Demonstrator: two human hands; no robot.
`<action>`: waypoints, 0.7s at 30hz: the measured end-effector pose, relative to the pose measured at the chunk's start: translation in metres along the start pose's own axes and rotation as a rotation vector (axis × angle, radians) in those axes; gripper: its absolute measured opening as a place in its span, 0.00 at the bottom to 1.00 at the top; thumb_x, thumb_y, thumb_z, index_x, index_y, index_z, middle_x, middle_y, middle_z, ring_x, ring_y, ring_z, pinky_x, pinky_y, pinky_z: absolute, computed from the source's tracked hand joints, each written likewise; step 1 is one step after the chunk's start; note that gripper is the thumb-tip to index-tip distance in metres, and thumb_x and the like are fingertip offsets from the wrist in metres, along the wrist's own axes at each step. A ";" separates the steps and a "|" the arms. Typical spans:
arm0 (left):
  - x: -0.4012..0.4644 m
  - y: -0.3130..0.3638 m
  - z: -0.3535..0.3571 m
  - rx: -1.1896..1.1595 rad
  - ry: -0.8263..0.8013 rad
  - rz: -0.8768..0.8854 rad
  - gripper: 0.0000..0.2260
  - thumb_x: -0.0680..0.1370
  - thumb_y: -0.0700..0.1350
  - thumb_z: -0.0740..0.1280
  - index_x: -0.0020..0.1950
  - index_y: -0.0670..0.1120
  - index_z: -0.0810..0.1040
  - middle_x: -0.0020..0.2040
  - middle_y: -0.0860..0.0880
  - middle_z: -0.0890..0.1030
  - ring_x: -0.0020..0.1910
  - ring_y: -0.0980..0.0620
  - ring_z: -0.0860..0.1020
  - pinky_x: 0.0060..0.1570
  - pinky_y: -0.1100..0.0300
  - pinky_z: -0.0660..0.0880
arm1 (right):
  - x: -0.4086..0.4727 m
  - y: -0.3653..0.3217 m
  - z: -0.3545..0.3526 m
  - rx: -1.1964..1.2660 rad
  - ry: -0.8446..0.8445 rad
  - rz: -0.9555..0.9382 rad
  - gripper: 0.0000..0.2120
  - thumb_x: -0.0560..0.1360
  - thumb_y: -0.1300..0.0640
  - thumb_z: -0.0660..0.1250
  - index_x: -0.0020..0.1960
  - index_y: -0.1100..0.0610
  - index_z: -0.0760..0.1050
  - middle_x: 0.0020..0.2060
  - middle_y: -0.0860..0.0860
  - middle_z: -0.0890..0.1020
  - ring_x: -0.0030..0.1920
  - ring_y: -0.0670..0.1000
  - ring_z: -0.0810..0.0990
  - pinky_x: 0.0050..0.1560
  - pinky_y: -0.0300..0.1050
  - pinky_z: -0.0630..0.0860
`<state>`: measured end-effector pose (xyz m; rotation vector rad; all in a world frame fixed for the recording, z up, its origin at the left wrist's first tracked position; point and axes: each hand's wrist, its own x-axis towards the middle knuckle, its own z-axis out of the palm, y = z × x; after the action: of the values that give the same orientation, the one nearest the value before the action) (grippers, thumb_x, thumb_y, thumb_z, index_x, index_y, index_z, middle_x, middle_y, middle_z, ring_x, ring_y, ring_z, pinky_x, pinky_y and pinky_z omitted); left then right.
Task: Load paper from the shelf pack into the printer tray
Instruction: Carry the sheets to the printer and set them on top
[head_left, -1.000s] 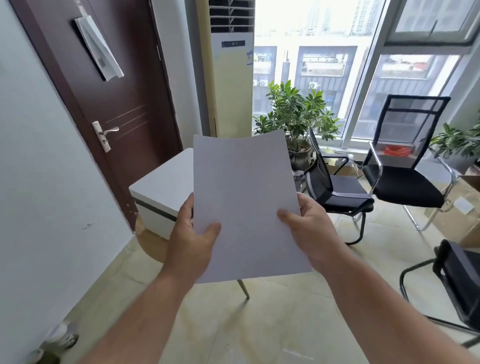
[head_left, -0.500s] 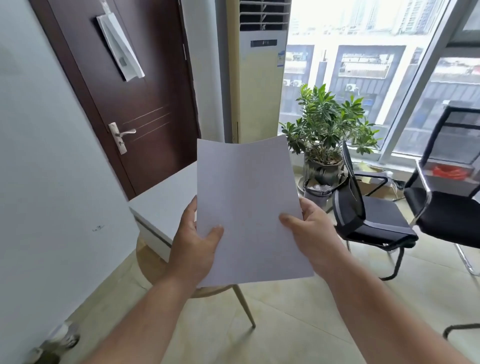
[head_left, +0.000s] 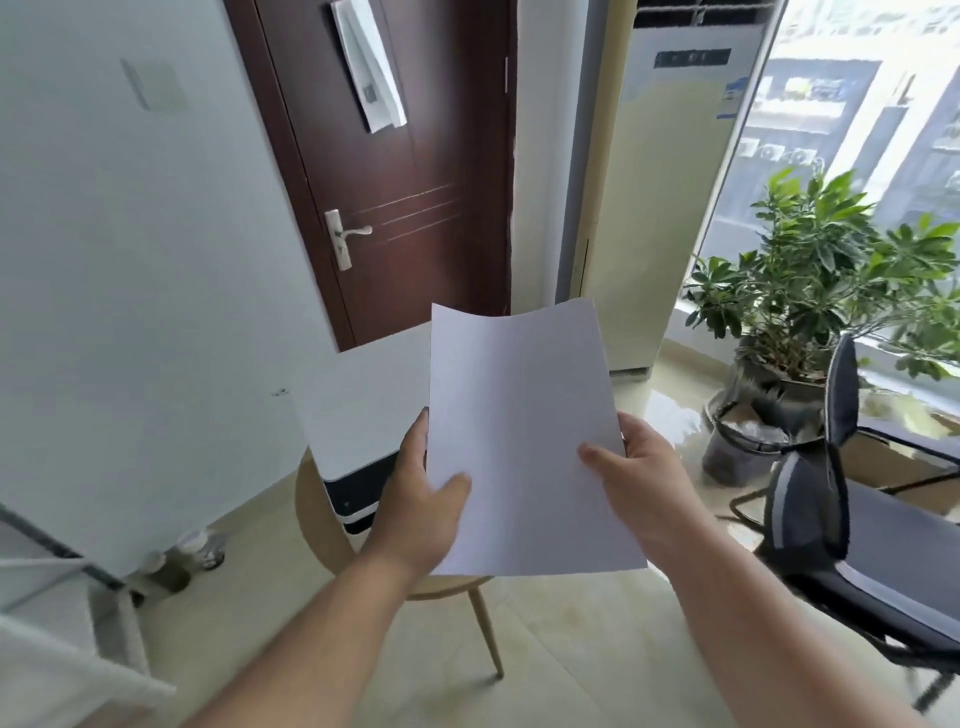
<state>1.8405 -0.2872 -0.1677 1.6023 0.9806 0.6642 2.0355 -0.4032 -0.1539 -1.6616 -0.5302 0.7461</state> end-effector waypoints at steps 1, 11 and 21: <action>0.003 0.000 0.002 0.001 0.017 -0.013 0.33 0.81 0.39 0.65 0.83 0.57 0.57 0.74 0.64 0.71 0.72 0.64 0.71 0.73 0.57 0.68 | 0.008 0.000 0.000 -0.012 -0.020 0.007 0.16 0.77 0.63 0.66 0.54 0.45 0.84 0.46 0.48 0.90 0.47 0.56 0.89 0.53 0.66 0.85; 0.068 -0.038 -0.010 -0.057 0.180 -0.111 0.31 0.78 0.41 0.66 0.79 0.60 0.64 0.70 0.64 0.77 0.69 0.60 0.76 0.72 0.48 0.72 | 0.101 -0.001 0.049 -0.157 -0.155 0.058 0.14 0.76 0.60 0.68 0.58 0.47 0.82 0.47 0.48 0.90 0.47 0.55 0.89 0.53 0.64 0.85; 0.125 -0.060 -0.029 -0.081 0.251 -0.215 0.30 0.77 0.41 0.65 0.76 0.63 0.66 0.66 0.65 0.79 0.66 0.61 0.77 0.68 0.50 0.74 | 0.174 -0.013 0.100 -0.332 -0.252 0.112 0.16 0.69 0.57 0.66 0.55 0.46 0.81 0.45 0.48 0.89 0.47 0.56 0.88 0.53 0.59 0.85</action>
<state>1.8643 -0.1606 -0.2277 1.3404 1.2730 0.7569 2.0846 -0.2106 -0.1864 -1.9274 -0.7766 0.9988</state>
